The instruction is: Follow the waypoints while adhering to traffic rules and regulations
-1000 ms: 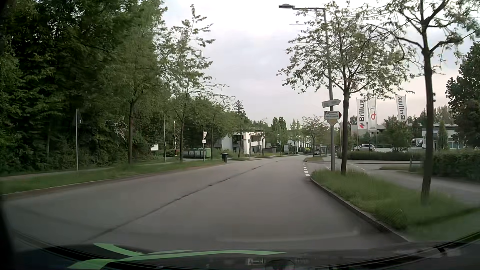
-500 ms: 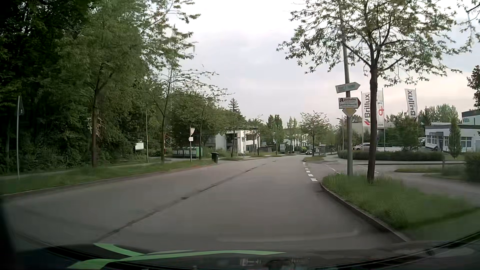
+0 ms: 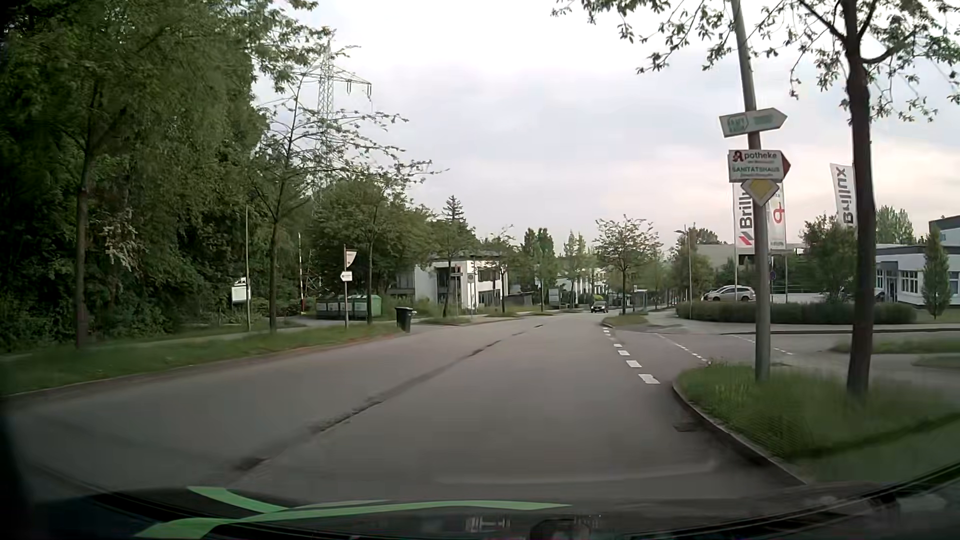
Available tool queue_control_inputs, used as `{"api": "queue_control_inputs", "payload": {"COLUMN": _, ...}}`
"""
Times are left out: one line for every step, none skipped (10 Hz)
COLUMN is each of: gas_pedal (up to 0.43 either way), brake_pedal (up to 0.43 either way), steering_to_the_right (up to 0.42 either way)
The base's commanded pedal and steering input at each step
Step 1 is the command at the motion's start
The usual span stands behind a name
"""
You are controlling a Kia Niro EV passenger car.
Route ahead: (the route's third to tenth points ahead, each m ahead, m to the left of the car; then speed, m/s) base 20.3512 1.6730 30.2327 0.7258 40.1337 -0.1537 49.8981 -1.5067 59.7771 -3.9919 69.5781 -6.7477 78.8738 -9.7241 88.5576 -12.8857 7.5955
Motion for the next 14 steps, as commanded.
{"api": "queue_control_inputs", "payload": {"gas_pedal": 0.0, "brake_pedal": 0.171, "steering_to_the_right": 0.021}}
{"api": "queue_control_inputs", "payload": {"gas_pedal": 0.0, "brake_pedal": 0.165, "steering_to_the_right": 0.021}}
{"api": "queue_control_inputs", "payload": {"gas_pedal": 0.0, "brake_pedal": 0.171, "steering_to_the_right": 0.022}}
{"api": "queue_control_inputs", "payload": {"gas_pedal": 0.0, "brake_pedal": 0.165, "steering_to_the_right": 0.023}}
{"api": "queue_control_inputs", "payload": {"gas_pedal": 0.0, "brake_pedal": 0.11, "steering_to_the_right": 0.025}}
{"api": "queue_control_inputs", "payload": {"gas_pedal": 0.0, "brake_pedal": 0.024, "steering_to_the_right": 0.026}}
{"api": "queue_control_inputs", "payload": {"gas_pedal": 0.0, "brake_pedal": 0.0, "steering_to_the_right": 0.026}}
{"api": "queue_control_inputs", "payload": {"gas_pedal": 0.0, "brake_pedal": 0.0, "steering_to_the_right": 0.026}}
{"api": "queue_control_inputs", "payload": {"gas_pedal": 0.0, "brake_pedal": 0.0, "steering_to_the_right": 0.026}}
{"api": "queue_control_inputs", "payload": {"gas_pedal": 0.0, "brake_pedal": 0.0, "steering_to_the_right": 0.025}}
{"api": "queue_control_inputs", "payload": {"gas_pedal": 0.0, "brake_pedal": 0.0, "steering_to_the_right": 0.024}}
{"api": "queue_control_inputs", "payload": {"gas_pedal": 0.0, "brake_pedal": 0.0, "steering_to_the_right": 0.024}}
{"api": "queue_control_inputs", "payload": {"gas_pedal": 0.0, "brake_pedal": 0.0, "steering_to_the_right": 0.024}}
{"api": "queue_control_inputs", "payload": {"gas_pedal": 0.0, "brake_pedal": 0.0, "steering_to_the_right": 0.024}}
